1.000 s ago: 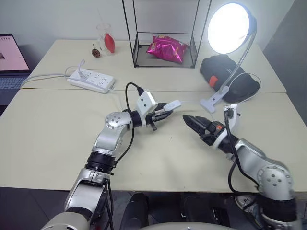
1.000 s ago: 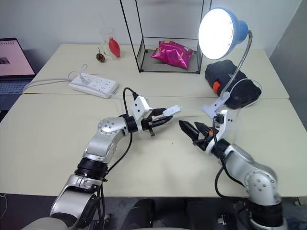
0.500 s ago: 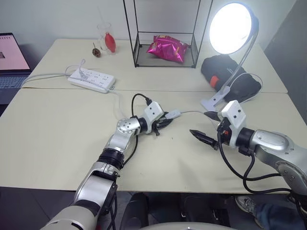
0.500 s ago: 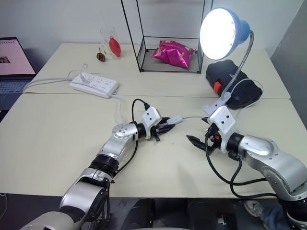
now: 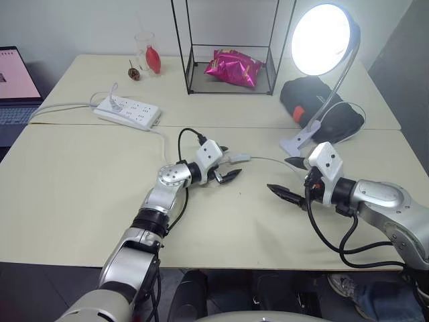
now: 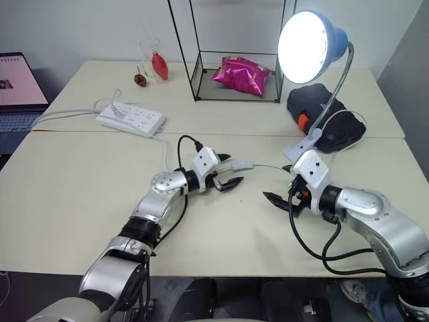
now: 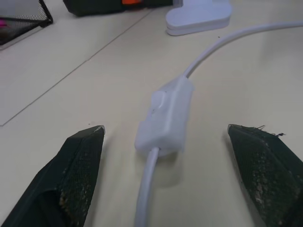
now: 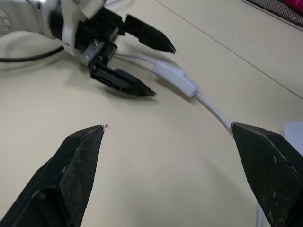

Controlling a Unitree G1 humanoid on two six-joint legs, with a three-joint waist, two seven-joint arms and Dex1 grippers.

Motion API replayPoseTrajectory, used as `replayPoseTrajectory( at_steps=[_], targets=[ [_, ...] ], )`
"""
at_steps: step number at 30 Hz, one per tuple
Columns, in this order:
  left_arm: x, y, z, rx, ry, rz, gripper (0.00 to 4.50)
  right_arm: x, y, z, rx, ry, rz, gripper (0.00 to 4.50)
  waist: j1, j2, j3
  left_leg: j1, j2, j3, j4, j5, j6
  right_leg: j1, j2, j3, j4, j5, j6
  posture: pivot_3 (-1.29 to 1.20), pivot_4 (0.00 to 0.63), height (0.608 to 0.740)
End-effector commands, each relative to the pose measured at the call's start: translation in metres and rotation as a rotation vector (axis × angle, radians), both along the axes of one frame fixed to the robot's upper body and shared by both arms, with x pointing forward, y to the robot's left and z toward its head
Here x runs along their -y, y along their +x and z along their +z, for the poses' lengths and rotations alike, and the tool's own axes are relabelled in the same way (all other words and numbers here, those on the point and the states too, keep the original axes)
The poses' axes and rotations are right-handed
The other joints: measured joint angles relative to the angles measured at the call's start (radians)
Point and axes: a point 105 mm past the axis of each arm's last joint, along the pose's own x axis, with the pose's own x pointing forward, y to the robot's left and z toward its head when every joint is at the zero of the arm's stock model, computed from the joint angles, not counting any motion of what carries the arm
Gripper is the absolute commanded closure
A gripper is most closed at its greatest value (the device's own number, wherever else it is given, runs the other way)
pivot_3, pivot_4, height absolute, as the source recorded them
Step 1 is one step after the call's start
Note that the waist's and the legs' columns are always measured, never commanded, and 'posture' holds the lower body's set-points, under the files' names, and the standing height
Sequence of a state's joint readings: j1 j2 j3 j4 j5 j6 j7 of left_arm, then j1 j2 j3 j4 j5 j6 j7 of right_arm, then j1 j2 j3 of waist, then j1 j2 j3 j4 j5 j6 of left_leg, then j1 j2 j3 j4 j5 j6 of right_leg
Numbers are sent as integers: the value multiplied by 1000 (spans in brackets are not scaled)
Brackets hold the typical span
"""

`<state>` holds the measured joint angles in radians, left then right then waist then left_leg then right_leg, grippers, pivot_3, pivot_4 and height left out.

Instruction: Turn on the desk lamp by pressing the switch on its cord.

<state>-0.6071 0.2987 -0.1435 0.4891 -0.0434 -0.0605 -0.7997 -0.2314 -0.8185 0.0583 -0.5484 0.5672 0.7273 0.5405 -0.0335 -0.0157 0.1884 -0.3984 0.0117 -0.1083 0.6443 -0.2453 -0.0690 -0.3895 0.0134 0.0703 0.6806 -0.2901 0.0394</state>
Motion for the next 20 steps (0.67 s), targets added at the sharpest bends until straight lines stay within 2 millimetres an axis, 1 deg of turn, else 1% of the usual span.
replayPoseTrajectory(
  at_steps=[1, 3, 4, 5, 7, 8, 10, 12, 16, 18, 20],
  targets=[
    [-21, -12, 39, 96, -10, 20, 249, 8, 5, 16, 71, -20, 15, 0, -1, 0, 0, 0, 0, 0, 0, 0, 0, 0, 0, 0, 0, 0, 0, 0, 150, 740],
    [-37, -23, 42, 88, 45, 49, 249, 13, 7, 17, 87, -38, 28, 0, 0, 0, 0, 1, 0, 0, 0, 0, 0, 0, 0, 0, 0, 0, 0, 0, 150, 740],
    [-52, -30, 43, 73, 88, 77, 249, 17, 8, 18, 100, -48, 37, 0, 0, 0, 0, 1, 0, 0, 0, 0, 0, 0, 0, 0, 0, 0, 0, 0, 150, 740],
    [-61, -36, 44, 60, 119, 96, 249, 20, 9, 19, 110, -55, 44, 0, -2, 0, 0, 1, 0, 0, 0, 0, 0, 0, 0, 0, 0, 0, 0, 0, 150, 740],
    [-75, -47, 46, 38, 161, 119, 249, 25, 11, 21, 128, -61, 54, 0, -1, 0, 0, 1, 0, 1, 0, 0, 0, 0, 0, 1, 0, 0, 0, 0, 150, 740],
    [-84, -52, 46, 25, 168, 137, 249, 28, 12, 21, 134, -62, 55, 0, 0, 0, 0, 1, 0, 0, 0, 0, 0, 0, 0, 0, 0, 0, 0, 0, 150, 740],
    [-109, -67, 51, -12, 169, 204, 249, 39, 12, 23, 162, -82, 61, 0, 0, 0, 0, 1, 1, 0, 0, 0, 0, 0, 0, 0, 0, 0, 0, 0, 150, 740],
    [-124, -79, 55, -36, 155, 250, 249, 47, 11, 23, 176, -92, 71, 0, 2, 0, 0, 1, 1, 0, 0, 0, 0, 0, -1, 0, 0, 0, 0, 0, 150, 740],
    [-138, -95, 55, -73, 154, 277, 249, 55, 7, 22, 187, -94, 90, 0, 5, 0, 1, 1, 0, 1, 0, 0, 0, 1, -2, 0, 0, -1, 0, 0, 150, 740],
    [-144, -99, 56, -76, 156, 297, 249, 57, 7, 22, 190, -89, 98, 0, 3, 0, 1, 1, 0, 1, 0, 0, 0, 1, -2, 0, -1, -1, 0, 0, 150, 740],
    [-146, -101, 57, -75, 135, 303, 249, 56, 8, 22, 190, -80, 106, 0, 2, 0, 1, 2, 0, 2, 0, 0, 0, 1, -2, 0, 0, -1, 0, 0, 150, 740]
  ],
)
